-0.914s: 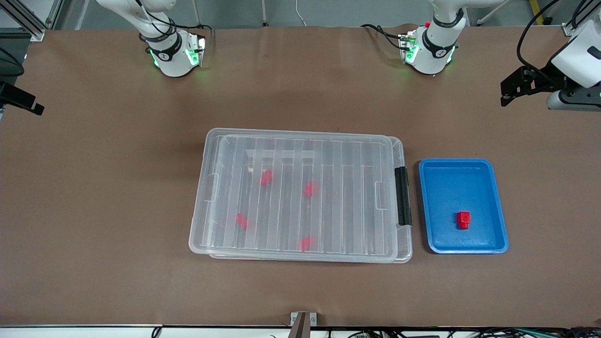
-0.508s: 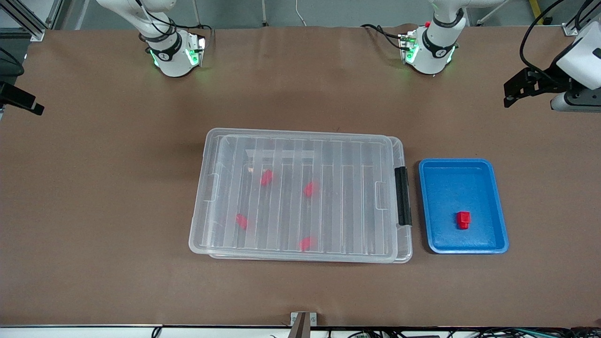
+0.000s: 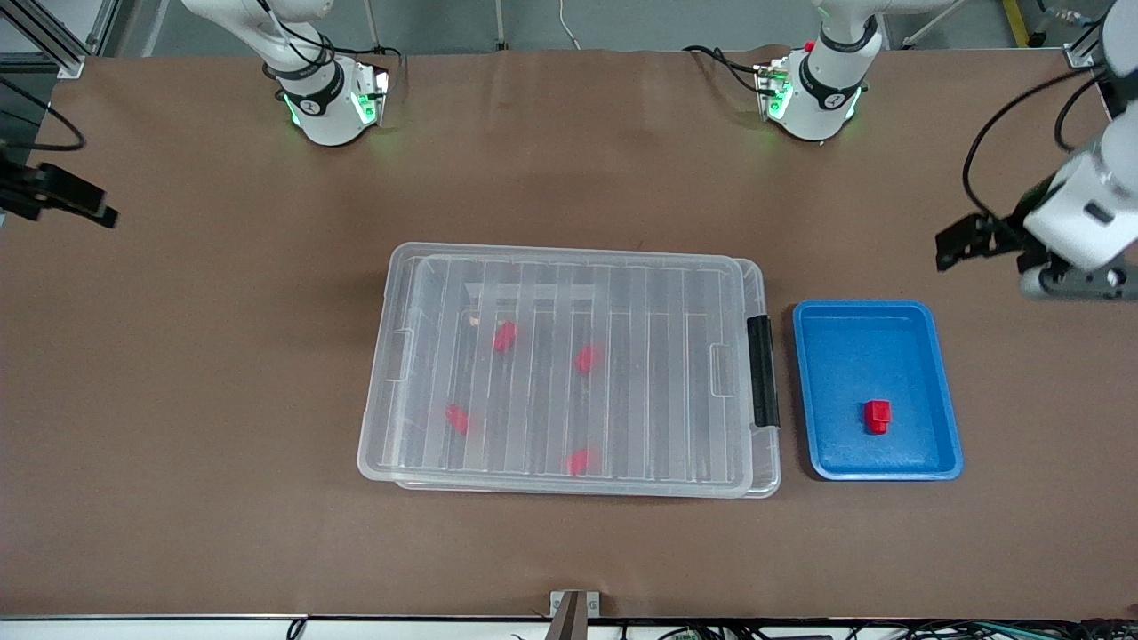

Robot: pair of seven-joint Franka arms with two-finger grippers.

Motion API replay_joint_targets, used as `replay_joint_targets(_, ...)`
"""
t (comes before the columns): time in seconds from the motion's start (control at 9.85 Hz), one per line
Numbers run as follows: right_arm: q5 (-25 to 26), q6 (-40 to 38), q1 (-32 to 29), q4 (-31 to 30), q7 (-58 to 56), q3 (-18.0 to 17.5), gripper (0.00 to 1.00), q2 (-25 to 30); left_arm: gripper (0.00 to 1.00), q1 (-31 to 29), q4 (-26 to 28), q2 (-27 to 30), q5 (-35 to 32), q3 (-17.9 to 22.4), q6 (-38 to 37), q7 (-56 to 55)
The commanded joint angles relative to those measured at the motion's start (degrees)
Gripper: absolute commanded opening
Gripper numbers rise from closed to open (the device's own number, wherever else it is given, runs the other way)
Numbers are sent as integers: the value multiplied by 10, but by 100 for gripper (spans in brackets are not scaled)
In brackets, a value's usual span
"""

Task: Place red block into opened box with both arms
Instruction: 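Reach the left gripper to the red block while the right gripper reaches the lid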

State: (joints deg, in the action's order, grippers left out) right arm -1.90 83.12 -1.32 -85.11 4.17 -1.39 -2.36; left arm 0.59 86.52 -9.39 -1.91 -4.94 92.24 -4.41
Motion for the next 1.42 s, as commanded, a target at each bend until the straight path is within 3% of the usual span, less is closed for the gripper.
replay_joint_targets(0.0, 0, 80, 23, -3, 29, -42, 100, -76, 100, -19, 5, -83, -4, -2, 47, -17)
replay_joint_targets(0.3, 1, 199, 85, -3, 112, -52, 100, -183, 100, -41, 8, -182, -11, -2, 139, -15)
replay_joint_targets(0.81, 17, 283, 113, -12, 110, -51, 100, -255, 100, -41, 9, -308, -13, 1, 273, -15)
replay_joint_targets(0.91, 20, 285, 119, -13, 110, -51, 100, -260, 100, -42, 9, -323, -40, 1, 283, -16)
replay_joint_targets(1.32, 60, 331, 135, -56, 110, -51, 100, -264, 78, -38, 7, -367, -57, 0, 321, -22)
